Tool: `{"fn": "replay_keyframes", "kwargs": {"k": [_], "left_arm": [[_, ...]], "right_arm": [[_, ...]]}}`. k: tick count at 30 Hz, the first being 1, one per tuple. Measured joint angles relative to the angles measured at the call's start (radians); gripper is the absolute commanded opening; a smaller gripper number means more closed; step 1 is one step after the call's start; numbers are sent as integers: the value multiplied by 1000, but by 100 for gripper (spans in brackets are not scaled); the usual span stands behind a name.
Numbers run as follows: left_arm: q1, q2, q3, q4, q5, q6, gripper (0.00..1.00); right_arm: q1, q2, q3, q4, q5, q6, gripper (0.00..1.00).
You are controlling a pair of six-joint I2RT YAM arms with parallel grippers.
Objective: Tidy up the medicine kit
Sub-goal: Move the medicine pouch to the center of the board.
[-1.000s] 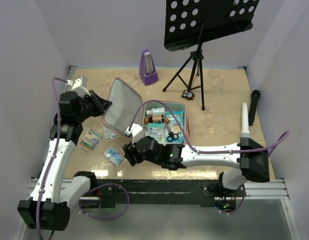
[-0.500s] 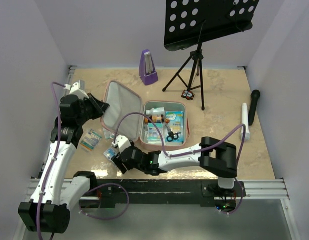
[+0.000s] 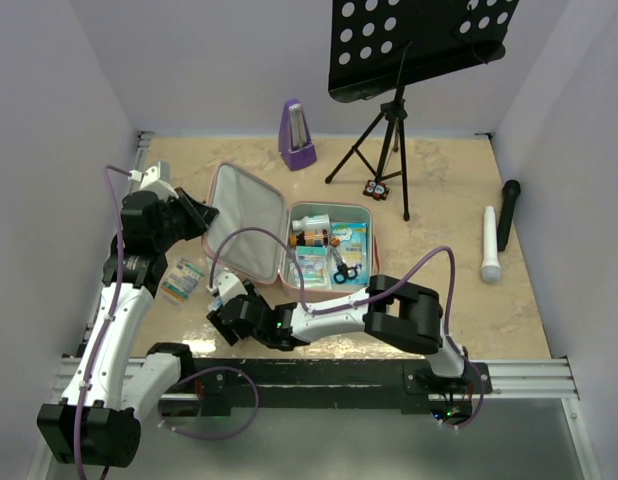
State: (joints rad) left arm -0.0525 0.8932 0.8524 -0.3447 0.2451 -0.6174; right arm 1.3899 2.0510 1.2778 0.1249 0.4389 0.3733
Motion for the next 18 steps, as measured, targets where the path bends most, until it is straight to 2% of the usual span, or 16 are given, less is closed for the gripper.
{"fn": "replay_keyframes", "kwargs": {"k": [4, 9, 13, 18], "left_arm": [[0, -3, 0, 0, 0, 0, 0], [0, -4, -1, 0, 0, 0, 0], [0, -6, -11, 8, -1, -2, 0], [1, -6, -14, 14, -3, -4, 0]], "right_arm": [[3, 31, 4, -19, 3, 3, 69], [3, 31, 5, -27, 14, 18, 47], [3, -1, -37, -24, 16, 43, 42], [4, -123, -164, -65, 14, 73, 39]]}}
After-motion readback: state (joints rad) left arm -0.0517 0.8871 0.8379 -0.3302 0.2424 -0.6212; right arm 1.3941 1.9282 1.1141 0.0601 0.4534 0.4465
